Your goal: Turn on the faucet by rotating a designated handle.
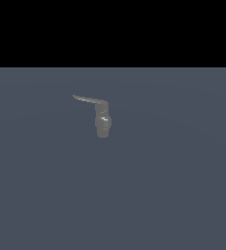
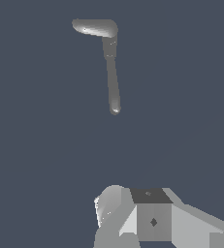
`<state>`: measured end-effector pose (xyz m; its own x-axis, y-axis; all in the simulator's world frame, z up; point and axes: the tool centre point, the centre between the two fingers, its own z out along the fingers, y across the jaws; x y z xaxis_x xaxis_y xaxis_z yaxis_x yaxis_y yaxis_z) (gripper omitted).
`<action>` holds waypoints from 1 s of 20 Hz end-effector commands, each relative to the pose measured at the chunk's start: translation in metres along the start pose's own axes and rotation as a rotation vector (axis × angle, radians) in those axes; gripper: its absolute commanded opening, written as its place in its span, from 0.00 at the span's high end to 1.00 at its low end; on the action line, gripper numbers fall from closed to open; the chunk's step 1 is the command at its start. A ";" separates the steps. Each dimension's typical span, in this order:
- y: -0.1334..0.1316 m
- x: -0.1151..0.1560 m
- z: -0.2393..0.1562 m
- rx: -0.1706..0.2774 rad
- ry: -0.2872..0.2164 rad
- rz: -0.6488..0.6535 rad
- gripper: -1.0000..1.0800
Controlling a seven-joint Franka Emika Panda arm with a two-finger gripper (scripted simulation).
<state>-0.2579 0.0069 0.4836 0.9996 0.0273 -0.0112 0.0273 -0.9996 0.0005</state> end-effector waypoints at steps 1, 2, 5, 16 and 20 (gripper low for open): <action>0.000 0.000 0.000 0.000 0.000 0.000 1.00; 0.000 0.000 0.000 0.000 0.001 -0.002 1.00; -0.005 0.002 -0.003 -0.005 0.012 -0.025 1.00; -0.014 0.006 -0.009 -0.012 0.032 -0.063 1.00; -0.016 0.016 -0.009 0.004 0.031 -0.039 1.00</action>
<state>-0.2463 0.0228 0.4923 0.9969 0.0758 0.0206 0.0758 -0.9971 0.0034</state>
